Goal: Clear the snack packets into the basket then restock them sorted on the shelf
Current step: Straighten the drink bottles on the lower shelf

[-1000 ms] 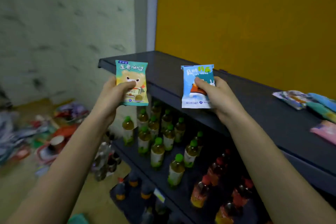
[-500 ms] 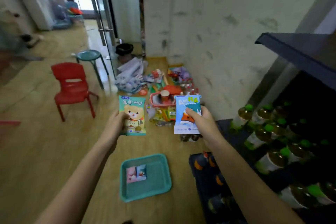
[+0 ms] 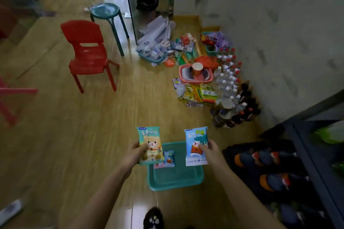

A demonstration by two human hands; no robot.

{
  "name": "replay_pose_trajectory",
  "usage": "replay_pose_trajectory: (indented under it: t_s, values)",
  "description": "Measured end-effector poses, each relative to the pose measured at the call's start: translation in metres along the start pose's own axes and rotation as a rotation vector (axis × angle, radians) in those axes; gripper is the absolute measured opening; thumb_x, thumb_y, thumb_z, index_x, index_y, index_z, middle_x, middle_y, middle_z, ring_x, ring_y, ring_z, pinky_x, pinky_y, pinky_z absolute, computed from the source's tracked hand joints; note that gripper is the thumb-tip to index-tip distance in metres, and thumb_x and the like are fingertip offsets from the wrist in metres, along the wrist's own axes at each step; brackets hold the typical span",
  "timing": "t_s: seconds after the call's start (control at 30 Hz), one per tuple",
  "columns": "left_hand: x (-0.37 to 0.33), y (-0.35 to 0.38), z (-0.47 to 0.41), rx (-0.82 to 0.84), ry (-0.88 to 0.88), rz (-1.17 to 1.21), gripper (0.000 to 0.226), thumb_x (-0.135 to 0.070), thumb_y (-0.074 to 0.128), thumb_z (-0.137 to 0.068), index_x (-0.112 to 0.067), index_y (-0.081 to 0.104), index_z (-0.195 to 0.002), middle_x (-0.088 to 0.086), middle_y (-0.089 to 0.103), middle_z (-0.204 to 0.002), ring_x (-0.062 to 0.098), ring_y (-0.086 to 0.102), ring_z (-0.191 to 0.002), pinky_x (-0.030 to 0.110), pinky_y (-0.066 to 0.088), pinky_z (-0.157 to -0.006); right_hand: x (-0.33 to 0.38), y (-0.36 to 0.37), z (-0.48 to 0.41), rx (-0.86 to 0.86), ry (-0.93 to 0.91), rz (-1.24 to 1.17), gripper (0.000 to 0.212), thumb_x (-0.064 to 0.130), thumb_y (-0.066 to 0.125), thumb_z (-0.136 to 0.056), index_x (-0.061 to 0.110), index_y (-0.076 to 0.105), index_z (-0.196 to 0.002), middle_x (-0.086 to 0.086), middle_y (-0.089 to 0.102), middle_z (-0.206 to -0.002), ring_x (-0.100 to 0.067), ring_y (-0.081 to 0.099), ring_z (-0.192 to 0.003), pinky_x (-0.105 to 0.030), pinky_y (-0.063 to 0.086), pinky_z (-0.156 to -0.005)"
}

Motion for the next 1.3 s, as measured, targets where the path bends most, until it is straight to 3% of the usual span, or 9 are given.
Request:
replay_pose_trajectory:
  t_s: [0.17,0.4,0.53,0.73,0.83,1.0,1.1,1.2,1.3]
  values:
    - [0.081,0.004,-0.09,-0.039,-0.095,-0.046,0.016,-0.008,0.054,-0.091,-0.002,0.057,-0.105,0.002,0.063,-0.081,0.007,0.06,-0.058,0.013,0.045,-0.045,-0.075,0.031,-0.085,-0.013,0.086,0.011,0.027,0.01,0.052,-0.093,0.001,0.048,-0.118,-0.009,0.058,-0.104,-0.019,0.057,-0.087,-0.018,0.047,-0.06]
    - [0.228,0.008,-0.217,-0.083,-0.193,-0.102,0.017,-0.009,0.06,-0.088,-0.001,0.056,-0.102,0.009,0.066,-0.086,0.011,0.063,-0.064,0.015,0.048,-0.047,-0.232,0.088,-0.216,-0.016,0.244,0.09,0.034,0.005,0.047,-0.094,-0.004,0.043,-0.127,-0.022,0.054,-0.123,-0.02,0.049,-0.091,-0.02,0.038,-0.057]
    - [0.305,0.013,-0.287,-0.087,-0.199,-0.135,0.016,-0.006,0.061,-0.086,0.003,0.059,-0.1,0.017,0.069,-0.094,0.02,0.067,-0.073,0.02,0.054,-0.054,-0.313,0.115,-0.277,0.037,0.259,0.151,0.034,0.009,0.047,-0.095,-0.002,0.043,-0.128,-0.021,0.051,-0.128,-0.022,0.049,-0.094,-0.032,0.04,-0.076]
    - [0.385,0.027,-0.38,-0.101,-0.165,-0.128,0.006,-0.005,0.061,-0.087,-0.002,0.06,-0.092,0.012,0.068,-0.088,0.022,0.065,-0.075,0.029,0.054,-0.067,-0.392,0.149,-0.368,0.051,0.198,0.193,0.038,0.016,0.049,-0.096,0.002,0.042,-0.131,-0.017,0.049,-0.132,-0.026,0.051,-0.102,-0.036,0.042,-0.084]
    - [0.418,0.032,-0.423,-0.114,-0.16,-0.118,0.022,-0.006,0.061,-0.086,0.005,0.059,-0.105,0.018,0.067,-0.098,0.028,0.065,-0.084,0.037,0.054,-0.072,-0.416,0.165,-0.405,0.04,0.157,0.199,0.037,0.014,0.048,-0.096,0.001,0.042,-0.13,-0.018,0.049,-0.132,-0.031,0.051,-0.116,-0.036,0.044,-0.089]
    - [0.45,0.039,-0.472,-0.168,-0.163,-0.259,0.024,-0.011,0.056,-0.089,-0.001,0.055,-0.11,0.019,0.065,-0.111,0.033,0.063,-0.099,0.047,0.052,-0.088,-0.442,0.189,-0.448,0.054,0.141,0.254,0.035,0.011,0.048,-0.096,0.0,0.041,-0.128,-0.018,0.05,-0.13,-0.03,0.053,-0.112,-0.039,0.043,-0.093]
    - [0.45,0.041,-0.475,-0.16,-0.176,-0.33,0.029,-0.004,0.049,-0.089,-0.003,0.049,-0.118,0.018,0.06,-0.12,0.033,0.059,-0.108,0.046,0.049,-0.093,-0.449,0.197,-0.455,0.054,0.103,0.389,0.031,0.011,0.044,-0.096,0.001,0.047,-0.125,-0.015,0.056,-0.119,-0.025,0.053,-0.093,-0.035,0.043,-0.079]
    - [0.43,0.039,-0.454,-0.135,-0.16,-0.39,0.036,-0.003,0.05,-0.088,-0.004,0.043,-0.123,0.015,0.057,-0.123,0.031,0.056,-0.111,0.04,0.048,-0.094,-0.435,0.188,-0.44,0.032,0.06,0.539,0.035,0.015,0.047,-0.095,0.005,0.048,-0.129,-0.016,0.046,-0.132,-0.029,0.052,-0.108,-0.033,0.043,-0.086]
    - [0.384,0.031,-0.415,-0.122,-0.065,-0.453,0.032,-0.005,0.05,-0.091,0.0,0.047,-0.122,0.012,0.056,-0.12,0.028,0.055,-0.109,0.032,0.043,-0.085,-0.392,0.161,-0.403,0.036,0.001,0.592,0.043,0.015,0.05,-0.093,0.008,0.042,-0.135,-0.012,0.037,-0.14,-0.028,0.046,-0.121,-0.034,0.042,-0.096]
Point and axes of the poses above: each hand's wrist, its own z-axis away from the middle knuckle, its own y-axis out of the palm, x = y × z, the point moved 4 cm from there along -z, towards the middle knuckle
